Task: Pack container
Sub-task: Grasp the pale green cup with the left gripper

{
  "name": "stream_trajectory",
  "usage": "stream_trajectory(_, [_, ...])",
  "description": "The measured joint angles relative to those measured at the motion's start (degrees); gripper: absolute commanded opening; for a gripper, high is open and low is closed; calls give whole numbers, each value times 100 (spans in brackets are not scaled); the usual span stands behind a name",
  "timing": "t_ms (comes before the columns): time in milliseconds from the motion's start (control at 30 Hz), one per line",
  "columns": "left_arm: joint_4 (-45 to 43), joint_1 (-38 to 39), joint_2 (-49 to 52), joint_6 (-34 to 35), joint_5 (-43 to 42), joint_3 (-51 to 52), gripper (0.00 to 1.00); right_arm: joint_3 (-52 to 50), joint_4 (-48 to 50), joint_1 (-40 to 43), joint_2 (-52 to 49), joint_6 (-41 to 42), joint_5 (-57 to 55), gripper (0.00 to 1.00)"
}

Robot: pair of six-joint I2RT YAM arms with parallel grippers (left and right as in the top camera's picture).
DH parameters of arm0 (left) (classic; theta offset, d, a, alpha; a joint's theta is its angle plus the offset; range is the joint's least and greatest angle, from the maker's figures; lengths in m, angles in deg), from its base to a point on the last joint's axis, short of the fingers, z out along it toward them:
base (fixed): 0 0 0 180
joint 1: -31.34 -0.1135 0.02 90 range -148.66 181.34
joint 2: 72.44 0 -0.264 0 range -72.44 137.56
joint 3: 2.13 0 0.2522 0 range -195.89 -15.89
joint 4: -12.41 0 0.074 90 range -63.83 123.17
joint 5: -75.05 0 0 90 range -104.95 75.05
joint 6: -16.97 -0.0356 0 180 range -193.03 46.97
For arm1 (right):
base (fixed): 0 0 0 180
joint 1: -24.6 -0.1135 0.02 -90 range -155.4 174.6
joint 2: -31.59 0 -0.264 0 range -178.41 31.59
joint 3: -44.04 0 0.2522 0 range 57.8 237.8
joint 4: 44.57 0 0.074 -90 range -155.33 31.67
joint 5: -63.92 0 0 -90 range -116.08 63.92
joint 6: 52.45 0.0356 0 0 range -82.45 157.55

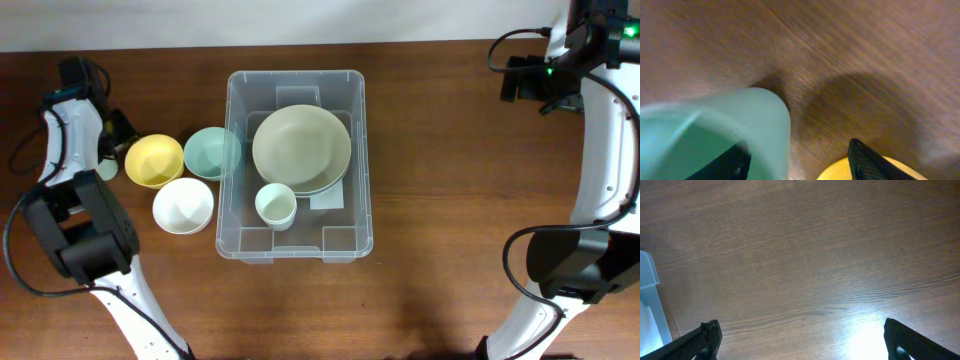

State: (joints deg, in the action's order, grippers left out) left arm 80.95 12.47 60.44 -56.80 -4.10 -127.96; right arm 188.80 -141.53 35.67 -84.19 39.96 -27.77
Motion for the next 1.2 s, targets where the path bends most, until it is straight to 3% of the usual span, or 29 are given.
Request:
stream_trajectory(200, [24, -2, 85, -2, -39, 0, 9, 0, 2, 0, 0, -2, 0, 99])
stream_trajectory(333, [103, -7, 85, -17, -35, -11, 1, 0, 2, 0, 0, -2, 0, 99])
stream_trajectory(633, [981, -74, 15, -17, -57, -1019, 1, 0, 2, 0, 0, -2, 0, 99])
stream_trajectory(800, [1749, 133, -575, -17, -149, -1471, 1, 0, 2, 0, 0, -2, 0, 99])
stream_trajectory(1033, [2673, 1338, -1714, -15, -789, -1545, 1, 0, 4, 0, 0, 0, 0, 99])
stream_trajectory(1200, [3331, 2439, -1882, -17, -990, -1576, 1, 0, 0, 0, 0, -2, -2, 99])
